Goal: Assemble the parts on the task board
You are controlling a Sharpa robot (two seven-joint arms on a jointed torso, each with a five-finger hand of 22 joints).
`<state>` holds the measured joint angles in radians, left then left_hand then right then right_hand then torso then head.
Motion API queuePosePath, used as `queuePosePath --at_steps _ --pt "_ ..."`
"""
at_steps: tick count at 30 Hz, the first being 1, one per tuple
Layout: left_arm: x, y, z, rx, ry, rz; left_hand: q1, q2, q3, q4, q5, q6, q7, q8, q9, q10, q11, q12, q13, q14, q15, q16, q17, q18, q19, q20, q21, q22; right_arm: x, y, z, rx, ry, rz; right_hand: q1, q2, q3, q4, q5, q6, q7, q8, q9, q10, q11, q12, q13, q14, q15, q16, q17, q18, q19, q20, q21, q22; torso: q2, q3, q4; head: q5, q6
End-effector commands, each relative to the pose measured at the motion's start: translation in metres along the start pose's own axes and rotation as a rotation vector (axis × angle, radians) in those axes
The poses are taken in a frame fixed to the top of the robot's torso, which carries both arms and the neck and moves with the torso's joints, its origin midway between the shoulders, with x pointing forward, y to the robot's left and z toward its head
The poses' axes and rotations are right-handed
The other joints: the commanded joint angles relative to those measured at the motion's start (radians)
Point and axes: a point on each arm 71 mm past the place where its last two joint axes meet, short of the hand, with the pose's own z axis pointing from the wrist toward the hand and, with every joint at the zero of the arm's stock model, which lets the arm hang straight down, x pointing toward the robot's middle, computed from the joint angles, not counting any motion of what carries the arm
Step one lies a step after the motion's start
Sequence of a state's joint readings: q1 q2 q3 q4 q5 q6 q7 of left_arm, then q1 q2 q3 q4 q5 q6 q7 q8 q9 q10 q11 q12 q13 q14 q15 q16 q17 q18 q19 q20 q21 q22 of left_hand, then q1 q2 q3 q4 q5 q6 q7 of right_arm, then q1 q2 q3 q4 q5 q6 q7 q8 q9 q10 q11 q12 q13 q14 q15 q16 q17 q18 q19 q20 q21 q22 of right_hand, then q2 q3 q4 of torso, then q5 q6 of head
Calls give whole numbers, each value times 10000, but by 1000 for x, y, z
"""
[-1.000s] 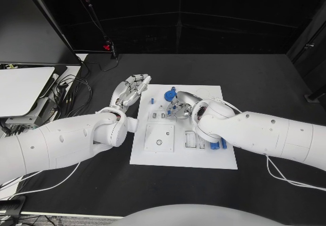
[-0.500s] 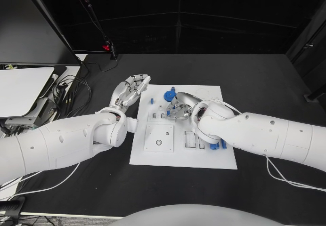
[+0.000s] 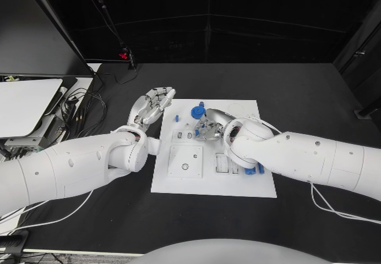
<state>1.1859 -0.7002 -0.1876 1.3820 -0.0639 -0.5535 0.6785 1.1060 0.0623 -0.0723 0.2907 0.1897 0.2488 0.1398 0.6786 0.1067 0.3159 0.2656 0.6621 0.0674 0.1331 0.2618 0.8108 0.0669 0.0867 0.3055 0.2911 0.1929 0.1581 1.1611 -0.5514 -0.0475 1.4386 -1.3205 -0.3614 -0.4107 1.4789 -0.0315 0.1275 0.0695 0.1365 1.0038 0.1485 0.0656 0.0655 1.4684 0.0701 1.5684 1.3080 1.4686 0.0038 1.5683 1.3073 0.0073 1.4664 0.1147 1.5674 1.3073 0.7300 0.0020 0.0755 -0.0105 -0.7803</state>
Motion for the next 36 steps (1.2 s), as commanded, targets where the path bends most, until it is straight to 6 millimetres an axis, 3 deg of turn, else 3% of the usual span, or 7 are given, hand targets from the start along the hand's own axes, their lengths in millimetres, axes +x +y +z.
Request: queuePosePath --at_steps 1,13,19,24,32,36 --pt "1 -18 -1 2482 78 -12 50 80 -55 2 61 60 1580 66 -9 21 0 34 -10 5 31 69 -15 57 -48 -14 52 14 0 1 0 -76 0 -42 -30 -126 -25 -73 -51 -171 -1 -52 -10 1024 92 24 2628 1022 77 25 2635 -73 1044 55 34 2634 3 2 -4 -6 -9" --pt "1 -18 -1 2478 89 -21 64 88 -67 3 71 63 1580 71 -17 23 -1 40 -11 9 33 71 -16 54 -54 -12 54 14 -1 2 -1 -204 -117 6 -168 -357 -129 -45 -123 -436 40 -32 4 1024 132 24 2628 1022 114 25 2635 -73 1044 97 34 2634 3 1 7 -22 -41" --pt "1 -18 -1 2474 91 -23 68 90 -70 3 74 64 1580 72 -19 25 0 42 -11 12 34 74 -15 54 -56 -12 55 14 -2 3 -1 -377 -226 41 -476 -811 -289 281 -510 -727 27 -13 16 1024 116 24 2628 1022 138 25 2635 -73 1044 128 34 2634 5 -4 2 -48 -65" --pt "1 -18 -1 2471 94 -25 68 90 -70 3 74 64 1580 72 -19 25 0 42 -11 12 34 74 -15 54 -56 -12 55 14 -2 3 -1 -457 -265 54 -517 -968 -259 538 -669 -774 7 8 32 1024 95 24 2628 1022 134 25 2635 -73 1044 130 34 2634 -3 -8 4 -55 -90" --pt "2 -18 -1 2477 102 -34 78 94 -79 3 81 67 1580 76 -24 32 -1 49 -11 22 34 79 -14 53 -56 -12 59 16 -11 1 -8 -1069 -1008 78 -283 -895 -62 688 -596 -541 -73 126 89 1024 32 24 2628 1022 96 25 2635 -73 1044 107 34 2634 0 -1 15 -73 -78" --pt "1 -18 -1 2474 85 -20 86 98 -86 3 85 70 1580 79 -28 39 -2 55 -10 29 34 83 -14 52 -54 -12 63 18 -16 -5 -16 -1363 -890 -215 -65 -798 86 704 -496 -303 -271 197 121 1024 -174 24 2628 1022 -71 25 2635 -73 1044 -27 34 2634 -15 -22 13 -62 -97"
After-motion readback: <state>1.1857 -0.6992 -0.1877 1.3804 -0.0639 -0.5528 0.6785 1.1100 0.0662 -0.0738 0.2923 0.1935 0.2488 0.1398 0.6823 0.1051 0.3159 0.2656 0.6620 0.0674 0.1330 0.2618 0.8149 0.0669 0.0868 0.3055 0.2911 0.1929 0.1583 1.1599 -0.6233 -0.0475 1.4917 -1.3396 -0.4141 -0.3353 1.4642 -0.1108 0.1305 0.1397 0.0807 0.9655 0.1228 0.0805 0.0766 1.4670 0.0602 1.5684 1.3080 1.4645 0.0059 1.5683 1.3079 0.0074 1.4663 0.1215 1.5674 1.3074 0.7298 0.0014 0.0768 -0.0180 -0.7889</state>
